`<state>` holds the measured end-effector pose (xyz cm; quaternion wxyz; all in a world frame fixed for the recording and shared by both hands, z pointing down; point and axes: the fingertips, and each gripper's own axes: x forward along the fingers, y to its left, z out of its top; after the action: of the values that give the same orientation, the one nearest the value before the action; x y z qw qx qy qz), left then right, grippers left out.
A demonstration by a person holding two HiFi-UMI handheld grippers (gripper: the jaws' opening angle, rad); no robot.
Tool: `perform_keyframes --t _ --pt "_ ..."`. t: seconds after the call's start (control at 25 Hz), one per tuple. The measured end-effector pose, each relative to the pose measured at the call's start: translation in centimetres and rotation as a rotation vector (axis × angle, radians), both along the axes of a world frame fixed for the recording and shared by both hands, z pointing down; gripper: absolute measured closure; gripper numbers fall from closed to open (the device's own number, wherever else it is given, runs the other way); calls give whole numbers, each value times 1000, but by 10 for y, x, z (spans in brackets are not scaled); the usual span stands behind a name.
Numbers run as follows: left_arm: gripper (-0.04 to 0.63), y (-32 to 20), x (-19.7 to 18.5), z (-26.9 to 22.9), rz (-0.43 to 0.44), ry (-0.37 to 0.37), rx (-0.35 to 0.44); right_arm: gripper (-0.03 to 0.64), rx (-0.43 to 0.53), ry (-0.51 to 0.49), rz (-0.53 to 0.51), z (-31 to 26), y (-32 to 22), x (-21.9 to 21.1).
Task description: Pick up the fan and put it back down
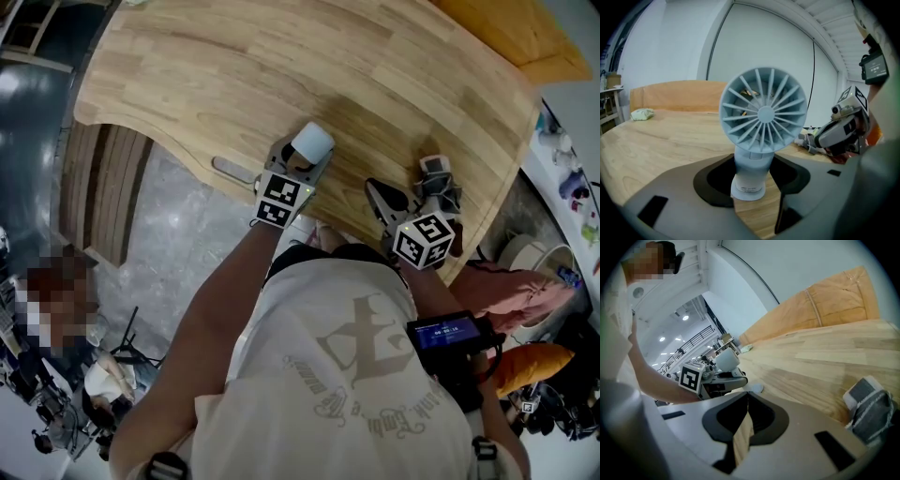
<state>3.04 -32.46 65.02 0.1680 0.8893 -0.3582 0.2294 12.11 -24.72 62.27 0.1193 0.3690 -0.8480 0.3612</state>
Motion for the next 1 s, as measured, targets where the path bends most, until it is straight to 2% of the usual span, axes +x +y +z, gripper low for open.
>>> perform_keyframes --t 0.2,0.4,0.56,1.0 --pt "357 1 3 2 2 -20 21 601 -1 1 5 1 0 1" --pt "351 3 4 2 -5 -9 14 601 -3 8 0 3 3 1" --pt "316 8 -15 -13 -12 -12 20 601 17 11 -1 -12 6 -14" --pt "316 33 -54 -25 -75 -18 18 601 64 -13 -8 -12 3 -21"
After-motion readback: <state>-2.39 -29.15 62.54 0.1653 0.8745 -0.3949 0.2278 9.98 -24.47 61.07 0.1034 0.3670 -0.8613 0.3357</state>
